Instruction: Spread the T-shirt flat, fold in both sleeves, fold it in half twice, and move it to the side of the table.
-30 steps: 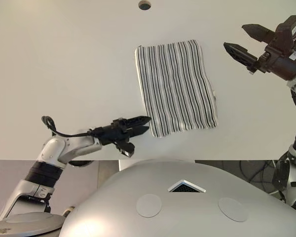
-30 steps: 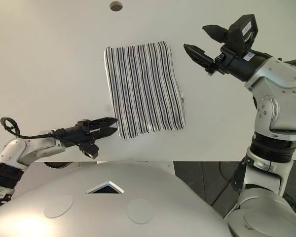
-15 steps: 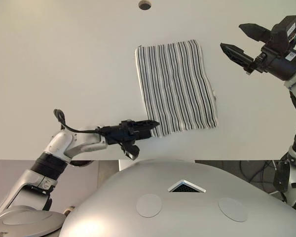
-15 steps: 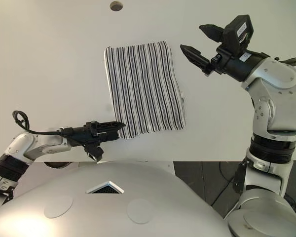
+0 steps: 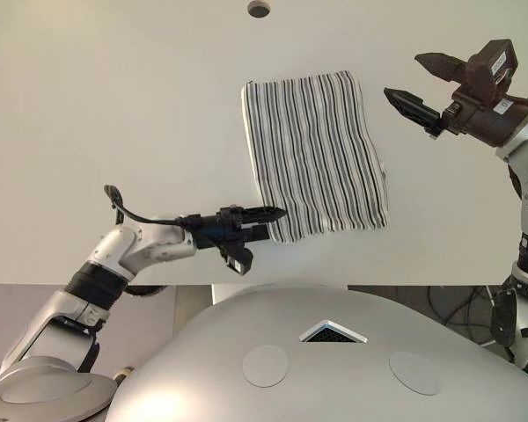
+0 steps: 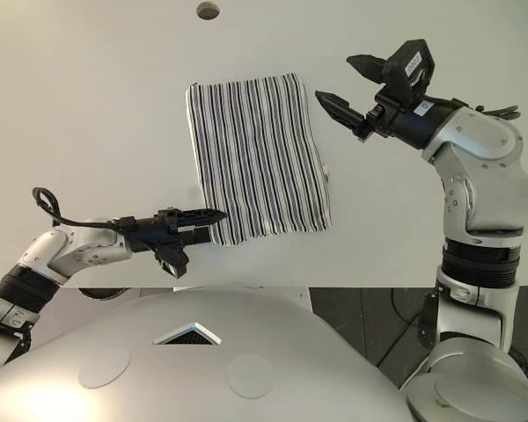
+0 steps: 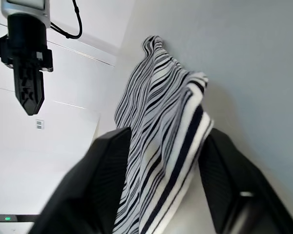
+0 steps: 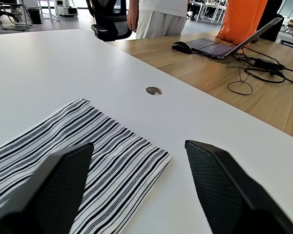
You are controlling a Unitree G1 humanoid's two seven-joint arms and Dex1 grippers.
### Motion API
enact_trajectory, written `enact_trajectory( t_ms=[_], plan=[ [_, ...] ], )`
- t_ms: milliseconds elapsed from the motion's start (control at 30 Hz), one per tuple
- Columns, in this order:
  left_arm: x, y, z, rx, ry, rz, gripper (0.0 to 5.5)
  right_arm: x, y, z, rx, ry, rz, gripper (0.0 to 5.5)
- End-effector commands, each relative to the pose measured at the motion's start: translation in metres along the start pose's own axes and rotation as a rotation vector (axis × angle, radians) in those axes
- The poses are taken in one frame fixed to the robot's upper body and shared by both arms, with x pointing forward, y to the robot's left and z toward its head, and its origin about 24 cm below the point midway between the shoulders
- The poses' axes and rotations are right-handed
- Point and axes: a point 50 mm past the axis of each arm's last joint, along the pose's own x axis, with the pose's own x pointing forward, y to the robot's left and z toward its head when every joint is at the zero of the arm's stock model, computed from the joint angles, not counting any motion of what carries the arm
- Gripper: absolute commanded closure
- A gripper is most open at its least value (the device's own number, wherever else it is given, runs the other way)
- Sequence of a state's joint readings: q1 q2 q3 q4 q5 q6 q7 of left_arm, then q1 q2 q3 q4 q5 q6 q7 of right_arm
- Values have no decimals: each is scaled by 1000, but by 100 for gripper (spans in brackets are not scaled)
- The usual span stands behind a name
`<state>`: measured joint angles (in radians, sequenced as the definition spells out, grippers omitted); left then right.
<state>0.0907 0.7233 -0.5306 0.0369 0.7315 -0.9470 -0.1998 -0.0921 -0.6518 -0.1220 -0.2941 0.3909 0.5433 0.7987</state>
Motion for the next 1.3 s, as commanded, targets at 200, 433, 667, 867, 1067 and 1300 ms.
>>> enact_trajectory(
  t_ms=[200, 433, 667, 867, 1067, 1300],
  plan=[
    [-5, -14, -3, -65, 14, -130, 445, 0, -2, 0, -27, 16, 3, 195],
    [-8, -14, -10, -49, 32, -161, 537, -2, 1, -5, -52, 39, 29, 195],
    [-24, -10, -21, 23, 100, -201, 543, -22, 4, -29, -241, 187, -38, 195],
    [-54, -17, -14, 31, 145, -285, 543, -53, 67, -33, -844, 135, 243, 195],
    [-52, -22, -4, 45, 130, -277, 543, -67, 103, -62, -1116, 50, 475, 195],
    [-52, -25, -5, 70, 130, -296, 543, -53, 111, -97, -1338, 14, 617, 195]
  ],
)
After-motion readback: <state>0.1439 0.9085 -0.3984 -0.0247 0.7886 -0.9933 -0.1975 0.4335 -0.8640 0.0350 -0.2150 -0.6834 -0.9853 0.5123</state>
